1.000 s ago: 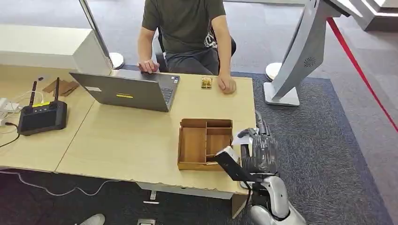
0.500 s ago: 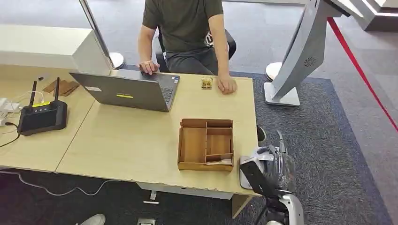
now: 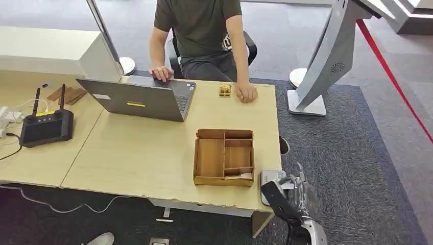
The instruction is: Pass the card to the sensor for recognition and then transmit it.
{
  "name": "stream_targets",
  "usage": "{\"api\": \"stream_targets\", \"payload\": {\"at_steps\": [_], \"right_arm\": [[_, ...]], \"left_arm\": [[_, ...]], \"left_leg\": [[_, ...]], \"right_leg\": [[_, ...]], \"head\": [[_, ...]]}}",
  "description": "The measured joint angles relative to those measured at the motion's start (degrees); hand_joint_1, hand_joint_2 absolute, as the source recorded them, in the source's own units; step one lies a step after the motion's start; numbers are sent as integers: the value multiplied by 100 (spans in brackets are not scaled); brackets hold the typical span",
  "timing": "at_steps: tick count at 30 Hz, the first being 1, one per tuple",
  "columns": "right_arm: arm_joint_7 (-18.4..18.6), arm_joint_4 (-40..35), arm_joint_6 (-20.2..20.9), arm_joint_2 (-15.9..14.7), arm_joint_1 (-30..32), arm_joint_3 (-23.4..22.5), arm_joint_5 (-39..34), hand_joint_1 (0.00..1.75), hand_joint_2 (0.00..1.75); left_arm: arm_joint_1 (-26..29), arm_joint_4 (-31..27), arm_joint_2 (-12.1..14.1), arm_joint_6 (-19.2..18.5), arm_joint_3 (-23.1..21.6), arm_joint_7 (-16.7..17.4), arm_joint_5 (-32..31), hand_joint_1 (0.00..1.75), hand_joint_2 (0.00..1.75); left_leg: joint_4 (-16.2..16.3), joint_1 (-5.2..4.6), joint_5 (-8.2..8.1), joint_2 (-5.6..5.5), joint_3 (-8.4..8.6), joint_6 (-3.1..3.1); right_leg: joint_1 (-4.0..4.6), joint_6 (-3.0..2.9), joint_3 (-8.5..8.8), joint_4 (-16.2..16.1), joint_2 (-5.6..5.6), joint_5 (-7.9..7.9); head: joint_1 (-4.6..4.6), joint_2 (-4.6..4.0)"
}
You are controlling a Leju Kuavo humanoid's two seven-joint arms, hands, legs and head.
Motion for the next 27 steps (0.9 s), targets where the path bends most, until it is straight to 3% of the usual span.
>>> {"api": "stream_targets", "payload": {"at_steps": [18,27], "right_arm": [[175,470,114,135,-141,109,277,175,175],[759,17,223,37,-215,164,1122,175,175]], "left_arm": [[0,0,0,7,57,85,66,0,175],[1,0,2,4,85,66,116,0,175]], "left_leg": [[0,0,0,1,1,0],[0,-1,0,1,1,0]], "right_leg": [[0,0,0,0,0,0],[0,0,0,0,0,0]], "head": [[0,0],[0,0]]}}
